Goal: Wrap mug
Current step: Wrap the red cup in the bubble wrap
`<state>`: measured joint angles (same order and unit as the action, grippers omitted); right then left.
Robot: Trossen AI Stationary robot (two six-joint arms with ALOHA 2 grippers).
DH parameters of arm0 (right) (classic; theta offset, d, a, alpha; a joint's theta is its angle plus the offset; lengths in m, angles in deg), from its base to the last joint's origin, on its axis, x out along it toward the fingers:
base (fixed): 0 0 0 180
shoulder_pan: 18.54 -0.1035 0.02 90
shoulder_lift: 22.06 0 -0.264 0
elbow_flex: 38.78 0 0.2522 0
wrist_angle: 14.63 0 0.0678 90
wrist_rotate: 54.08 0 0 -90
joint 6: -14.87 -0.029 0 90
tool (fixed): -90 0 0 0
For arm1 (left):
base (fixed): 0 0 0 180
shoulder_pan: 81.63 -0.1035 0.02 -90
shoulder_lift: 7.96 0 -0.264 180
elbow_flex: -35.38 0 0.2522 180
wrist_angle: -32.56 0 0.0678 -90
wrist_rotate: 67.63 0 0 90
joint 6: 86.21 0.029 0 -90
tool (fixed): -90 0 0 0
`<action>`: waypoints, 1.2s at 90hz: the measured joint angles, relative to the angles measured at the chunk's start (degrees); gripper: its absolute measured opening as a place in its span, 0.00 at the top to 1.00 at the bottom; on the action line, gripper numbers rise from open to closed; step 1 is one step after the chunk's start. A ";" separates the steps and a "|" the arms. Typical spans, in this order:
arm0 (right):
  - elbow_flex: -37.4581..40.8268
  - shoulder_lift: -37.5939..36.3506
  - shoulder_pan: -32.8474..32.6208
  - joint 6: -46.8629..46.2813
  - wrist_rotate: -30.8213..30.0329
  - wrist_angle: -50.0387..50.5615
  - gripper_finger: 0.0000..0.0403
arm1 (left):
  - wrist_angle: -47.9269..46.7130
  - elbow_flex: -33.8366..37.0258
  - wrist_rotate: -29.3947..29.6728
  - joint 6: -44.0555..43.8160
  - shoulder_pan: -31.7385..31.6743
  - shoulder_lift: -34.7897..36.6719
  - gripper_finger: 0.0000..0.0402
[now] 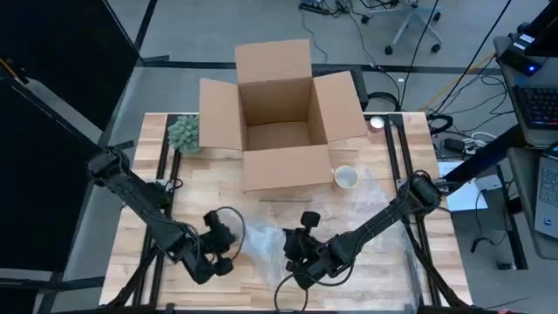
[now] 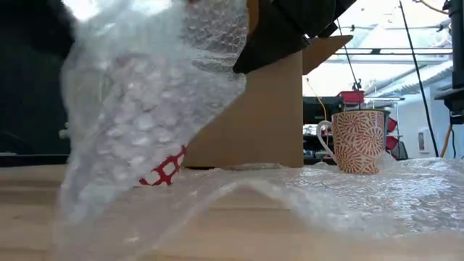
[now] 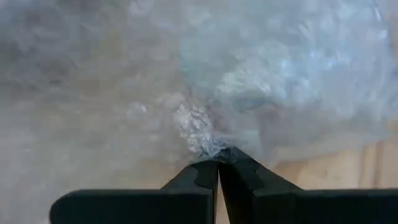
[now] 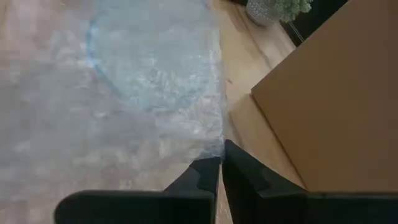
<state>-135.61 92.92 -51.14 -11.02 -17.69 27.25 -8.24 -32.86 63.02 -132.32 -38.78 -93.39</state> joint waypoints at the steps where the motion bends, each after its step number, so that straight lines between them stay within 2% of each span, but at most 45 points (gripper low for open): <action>1: 0.00 0.00 0.00 0.00 -0.01 -0.01 1.00 | 0.69 -0.14 -0.07 0.88 -0.23 0.00 1.00; 21: 0.00 0.00 -0.12 -1.36 0.00 -0.05 1.00 | 8.29 -0.48 -0.81 10.62 -3.37 0.00 1.00; 54: 0.00 0.00 0.39 -0.24 -0.02 -0.52 1.00 | 8.48 -0.35 -3.47 12.29 -8.51 -0.04 1.00; 83: 0.00 0.00 0.37 -0.24 -0.03 -0.52 1.00 | 8.64 -0.29 -7.60 12.42 -8.72 -2.88 1.00; 108: 0.00 0.00 0.35 -0.24 -0.02 -0.50 1.00 | 8.51 -0.26 -7.67 12.42 -8.75 -3.45 1.00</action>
<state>-135.61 92.92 -50.79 -11.26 -17.71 26.75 0.27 -33.13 55.35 -119.90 -47.52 -96.85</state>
